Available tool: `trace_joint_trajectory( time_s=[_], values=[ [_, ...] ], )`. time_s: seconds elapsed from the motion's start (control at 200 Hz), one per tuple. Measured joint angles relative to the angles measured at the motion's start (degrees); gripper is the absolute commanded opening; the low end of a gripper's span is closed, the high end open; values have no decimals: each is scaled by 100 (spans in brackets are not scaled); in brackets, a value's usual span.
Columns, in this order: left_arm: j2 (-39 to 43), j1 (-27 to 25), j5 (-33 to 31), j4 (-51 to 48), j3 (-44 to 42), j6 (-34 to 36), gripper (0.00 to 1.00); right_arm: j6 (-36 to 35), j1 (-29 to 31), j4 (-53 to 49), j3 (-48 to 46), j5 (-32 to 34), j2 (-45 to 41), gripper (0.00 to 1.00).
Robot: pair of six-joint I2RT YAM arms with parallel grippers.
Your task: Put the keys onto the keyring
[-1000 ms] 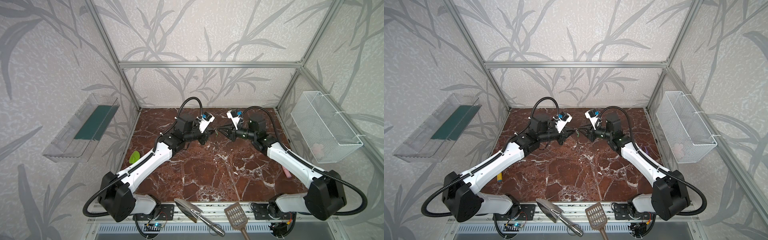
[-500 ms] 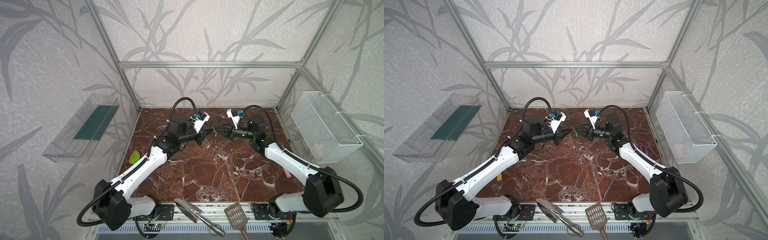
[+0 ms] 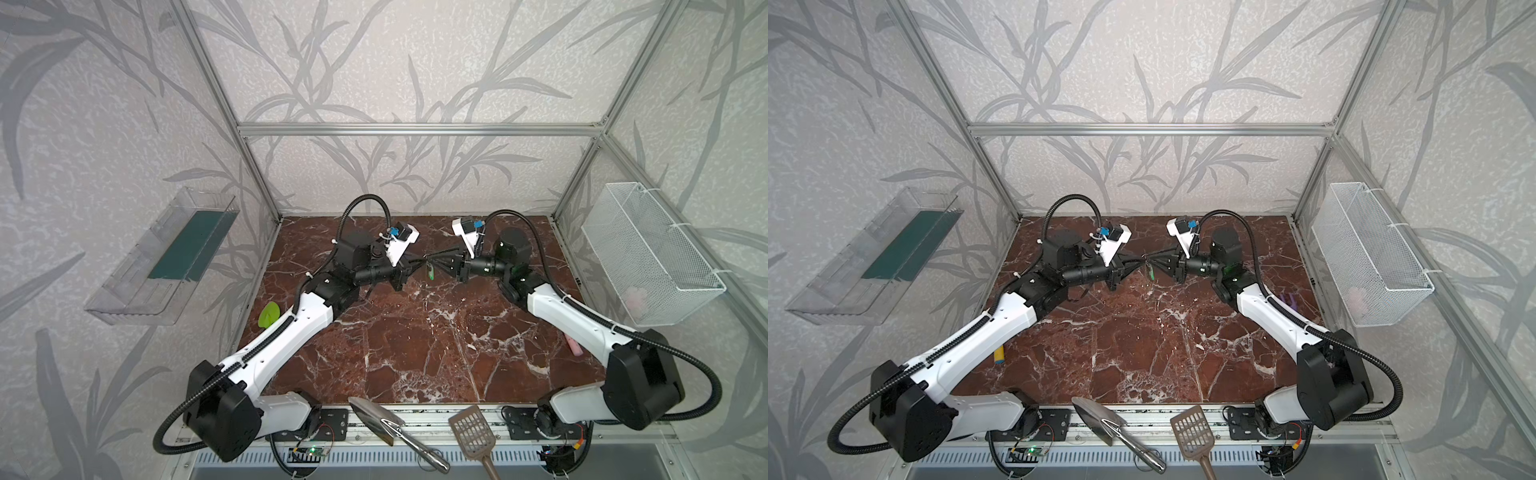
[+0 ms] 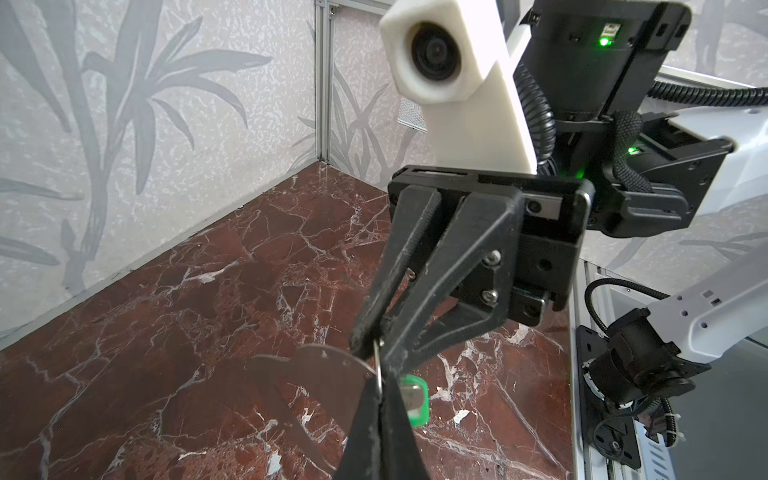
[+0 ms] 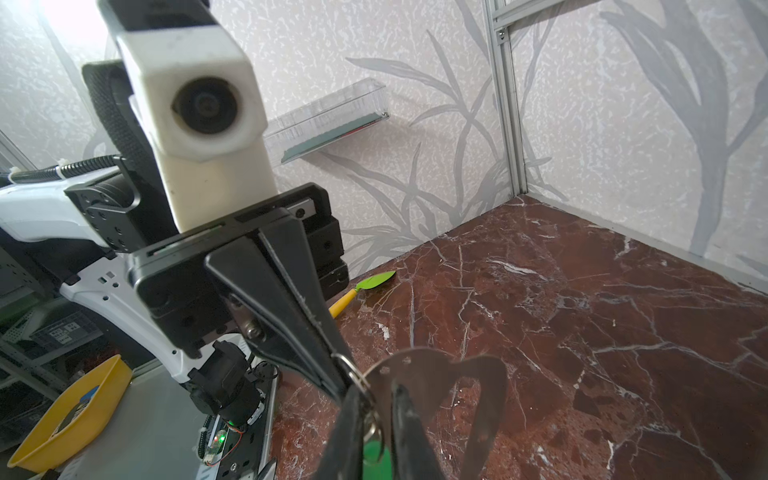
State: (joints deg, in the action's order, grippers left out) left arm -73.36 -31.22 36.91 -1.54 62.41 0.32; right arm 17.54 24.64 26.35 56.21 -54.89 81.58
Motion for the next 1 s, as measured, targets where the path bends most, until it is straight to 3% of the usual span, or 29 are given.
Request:
trace_joint_trajectory(
  time_s=[0.255, 0.58, 1.0],
  values=[
    [-24, 26, 79, 105, 0, -116, 0, 70, -26, 118, 20, -208, 15, 0],
    [-24, 24, -17, 160, 11, -247, 0, 195, -61, 297, 20, -304, 55, 0],
    [-33, 4, -542, -76, 11, -225, 14, -575, 50, -872, 254, 267, -48, 0]
  ],
)
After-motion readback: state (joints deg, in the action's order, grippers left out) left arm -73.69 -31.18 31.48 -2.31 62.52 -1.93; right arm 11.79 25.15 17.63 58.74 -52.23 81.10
